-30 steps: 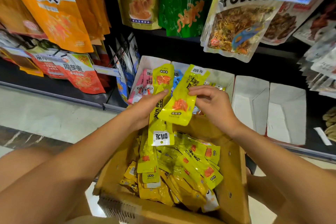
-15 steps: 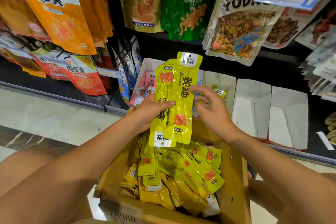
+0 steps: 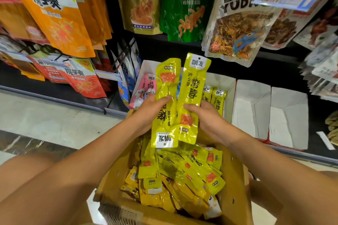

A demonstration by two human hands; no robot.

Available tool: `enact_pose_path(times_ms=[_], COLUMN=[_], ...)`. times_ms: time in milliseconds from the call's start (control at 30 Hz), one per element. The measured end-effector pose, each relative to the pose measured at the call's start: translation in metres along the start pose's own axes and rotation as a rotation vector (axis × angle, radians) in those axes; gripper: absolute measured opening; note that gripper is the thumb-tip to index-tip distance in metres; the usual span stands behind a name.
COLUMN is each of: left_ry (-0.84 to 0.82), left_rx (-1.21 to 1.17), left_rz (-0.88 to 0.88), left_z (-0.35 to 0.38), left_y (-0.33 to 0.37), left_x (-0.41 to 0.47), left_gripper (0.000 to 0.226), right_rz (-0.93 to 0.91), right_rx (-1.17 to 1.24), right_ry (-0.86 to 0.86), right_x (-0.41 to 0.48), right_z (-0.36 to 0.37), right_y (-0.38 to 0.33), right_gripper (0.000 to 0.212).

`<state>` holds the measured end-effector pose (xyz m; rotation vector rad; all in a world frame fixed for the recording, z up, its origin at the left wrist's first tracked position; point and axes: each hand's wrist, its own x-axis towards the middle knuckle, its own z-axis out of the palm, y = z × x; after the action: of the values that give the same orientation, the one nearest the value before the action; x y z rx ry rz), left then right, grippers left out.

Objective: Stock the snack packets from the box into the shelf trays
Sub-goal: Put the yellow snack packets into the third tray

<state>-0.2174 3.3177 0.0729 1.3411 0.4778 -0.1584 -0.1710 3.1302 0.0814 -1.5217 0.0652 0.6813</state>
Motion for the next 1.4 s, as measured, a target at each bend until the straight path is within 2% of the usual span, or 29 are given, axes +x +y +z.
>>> enact_pose_path(times_ms=[67,167,300,533,600,633,700,767,833,900,967,1033,1100,1133,1233,1300,1400], left_ry=[0.072,0.127,0.157,0.074,0.065,0.077,0.128,0.134,0.183,0.326,0.344,0.213,0.063,-0.004,-0.172,-0.265,-0.343], left_rx=[-0.120,-0.234,-0.368,-0.438,-0.331,-0.216,0.156,0.572,0.934,1.133,1.154,1.110,1.095,1.116,1.237,1.294,1.307], left_rz=[-0.036,-0.002,0.014,0.068,0.051,0.026,-0.066,-0.106,0.004,0.197,0.410,0.551,0.598,0.577,0.481,0.435,0.398], left_z=[-0.003,-0.008,-0.015,-0.007,-0.007,-0.008,-0.015,-0.022,-0.029,-0.033,-0.033,-0.031,-0.030,-0.031,-0.032,-0.033,-0.033], left_y=[0.006,0.011,0.010,0.010,0.012,0.014,0.020,0.022,0.016,0.009,0.006,0.009,0.008,0.005,-0.005,-0.010,-0.013], left_x=[0.003,0.005,0.009,0.003,0.000,-0.002,-0.003,-0.005,-0.004,-0.005,-0.003,-0.004,-0.001,0.001,0.005,0.005,0.005], left_gripper=[0.025,0.019,0.035,0.029,0.025,0.026,0.041,0.069,0.084,0.077,0.064,0.048,0.029,0.029,0.065,0.082,0.078], right_rz=[0.025,0.050,0.070,0.145,0.139,0.127,0.071,0.017,-0.026,-0.063,-0.084,-0.091,-0.088,-0.082,-0.068,-0.080,-0.100], right_rx=[0.089,0.063,-0.013,0.047,0.029,0.006,-0.049,-0.093,-0.149,-0.226,-0.315,-0.415,-0.493,-0.516,-0.589,-0.632,-0.648], right_ry=[0.063,0.106,0.051,0.093,0.161,0.187,0.217,0.228,0.237,0.235,0.215,0.167,0.093,0.050,-0.087,-0.164,-0.229], right_x=[0.004,0.002,-0.005,-0.006,-0.004,-0.004,0.000,0.007,0.008,0.011,0.015,0.017,0.016,0.014,0.008,0.003,-0.003], right_z=[-0.004,-0.009,-0.006,-0.001,-0.003,-0.003,-0.008,-0.015,-0.020,-0.026,-0.030,-0.033,-0.036,-0.036,-0.039,-0.041,-0.041], right_y=[-0.003,-0.006,-0.006,0.001,0.001,0.000,0.000,-0.001,-0.008,-0.010,-0.011,-0.013,-0.016,-0.020,-0.032,-0.041,-0.049], right_gripper=[0.027,0.039,0.033,0.032,0.035,0.044,0.060,0.060,0.046,0.036,0.031,0.030,0.034,0.035,0.035,0.039,0.048])
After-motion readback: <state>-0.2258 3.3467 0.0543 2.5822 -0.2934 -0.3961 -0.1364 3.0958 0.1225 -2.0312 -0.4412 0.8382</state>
